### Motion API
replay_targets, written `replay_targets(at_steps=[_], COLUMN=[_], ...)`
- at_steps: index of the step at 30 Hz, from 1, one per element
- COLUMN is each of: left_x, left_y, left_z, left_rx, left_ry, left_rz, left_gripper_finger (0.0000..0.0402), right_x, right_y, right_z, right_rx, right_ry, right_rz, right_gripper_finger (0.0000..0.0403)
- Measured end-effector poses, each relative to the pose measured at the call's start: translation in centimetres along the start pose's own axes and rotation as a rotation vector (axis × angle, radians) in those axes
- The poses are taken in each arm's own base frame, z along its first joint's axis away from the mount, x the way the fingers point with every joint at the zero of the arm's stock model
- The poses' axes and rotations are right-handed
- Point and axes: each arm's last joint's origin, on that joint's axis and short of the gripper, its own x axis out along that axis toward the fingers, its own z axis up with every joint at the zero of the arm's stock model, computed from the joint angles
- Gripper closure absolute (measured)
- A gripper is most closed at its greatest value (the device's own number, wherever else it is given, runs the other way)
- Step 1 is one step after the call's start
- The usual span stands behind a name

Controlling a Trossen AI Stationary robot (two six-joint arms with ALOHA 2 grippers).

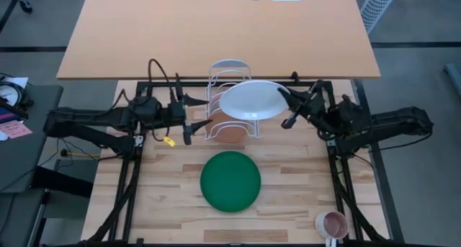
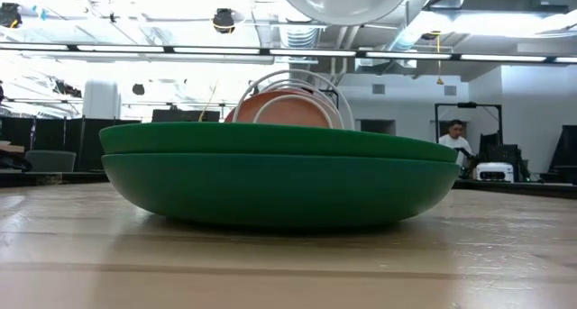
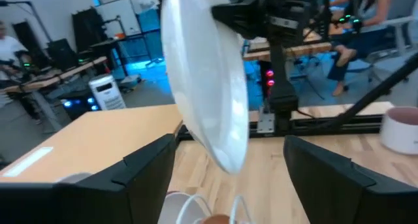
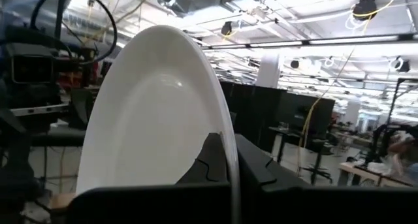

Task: Sort dishes
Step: Put the white plate on the dish rack

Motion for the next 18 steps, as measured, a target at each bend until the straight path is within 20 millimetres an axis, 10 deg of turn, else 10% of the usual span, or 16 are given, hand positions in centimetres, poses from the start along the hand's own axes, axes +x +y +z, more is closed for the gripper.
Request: replay_targets(at_steps=[18], left_x=[0.6], left_y=[0.2], left_z=[-0.2], left_rx=[0.012], left_ry=[0.020], left_rz=[0.157], left_gripper_finger=[0.0121], right_x=[1.7], right_y=[1.7], right_z=[-0.2], right_rx=[-0.073], right_ry=[0.040], right_rz=[0.003], right_gripper_finger=[0.0401])
